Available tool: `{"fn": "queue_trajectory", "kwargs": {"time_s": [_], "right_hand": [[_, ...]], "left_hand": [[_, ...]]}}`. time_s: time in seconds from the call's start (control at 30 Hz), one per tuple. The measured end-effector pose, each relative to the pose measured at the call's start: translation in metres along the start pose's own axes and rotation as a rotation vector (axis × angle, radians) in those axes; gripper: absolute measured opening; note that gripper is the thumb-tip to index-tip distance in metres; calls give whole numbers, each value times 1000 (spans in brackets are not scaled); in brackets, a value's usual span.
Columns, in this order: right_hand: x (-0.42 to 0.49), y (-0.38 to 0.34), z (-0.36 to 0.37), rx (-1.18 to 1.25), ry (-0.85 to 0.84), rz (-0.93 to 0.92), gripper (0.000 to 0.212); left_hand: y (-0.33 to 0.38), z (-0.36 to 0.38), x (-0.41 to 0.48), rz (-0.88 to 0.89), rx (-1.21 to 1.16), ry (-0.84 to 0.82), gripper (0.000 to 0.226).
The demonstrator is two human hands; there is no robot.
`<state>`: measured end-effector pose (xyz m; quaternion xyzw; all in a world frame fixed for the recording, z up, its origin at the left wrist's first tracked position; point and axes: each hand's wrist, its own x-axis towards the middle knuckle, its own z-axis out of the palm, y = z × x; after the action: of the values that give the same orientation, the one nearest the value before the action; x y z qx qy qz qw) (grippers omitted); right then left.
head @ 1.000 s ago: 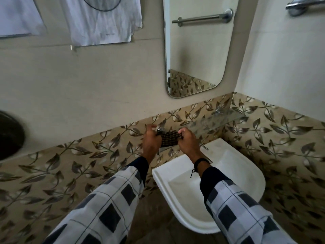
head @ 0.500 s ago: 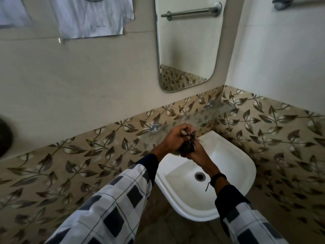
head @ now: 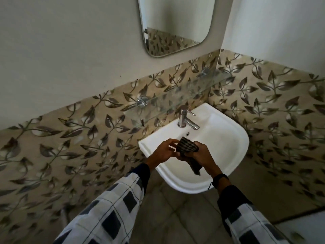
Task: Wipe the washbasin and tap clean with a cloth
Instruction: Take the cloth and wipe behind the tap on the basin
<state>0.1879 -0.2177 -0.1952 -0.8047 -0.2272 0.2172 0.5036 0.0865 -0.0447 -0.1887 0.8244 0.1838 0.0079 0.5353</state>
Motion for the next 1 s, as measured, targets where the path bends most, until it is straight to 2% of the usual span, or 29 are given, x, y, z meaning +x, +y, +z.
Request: {"fn": "queue_trajectory", "kwargs": {"time_s": [0.1, 0.17, 0.23, 0.3, 0.43, 0.53, 0.6, 0.67, 0.87, 1.0], "right_hand": [[2, 5, 2, 11, -49, 20, 21], [7, 7, 8, 35, -98, 23, 21], [14, 8, 13, 60, -105, 25, 20], [23, 9, 17, 78, -83, -7, 20], [39, 23, 26, -1, -9, -16, 25], [44, 42, 30, -155, 169, -26, 28], [36, 52, 33, -113, 305, -25, 23], [22, 59, 38, -61, 372, -10, 21], [-12, 84, 50, 26, 367, 36, 15], [-12, 90, 47, 39, 373, 12, 16]], "left_hand": [[-26, 10, 1, -98, -15, -53, 49], [-34, 16, 3, -131, -113, -19, 34], [-37, 19, 9, -155, -156, 43, 29], [-39, 19, 17, -80, -123, 138, 28], [-53, 10, 41, 101, 172, 345, 12], [-42, 2, 45, 49, 158, 433, 17], [-34, -4, 51, -11, 96, 479, 21], [-33, -11, 62, -8, 125, 517, 20], [-19, -24, 107, 0, 208, 500, 23], [-22, -26, 135, -20, 406, 569, 28]]}}
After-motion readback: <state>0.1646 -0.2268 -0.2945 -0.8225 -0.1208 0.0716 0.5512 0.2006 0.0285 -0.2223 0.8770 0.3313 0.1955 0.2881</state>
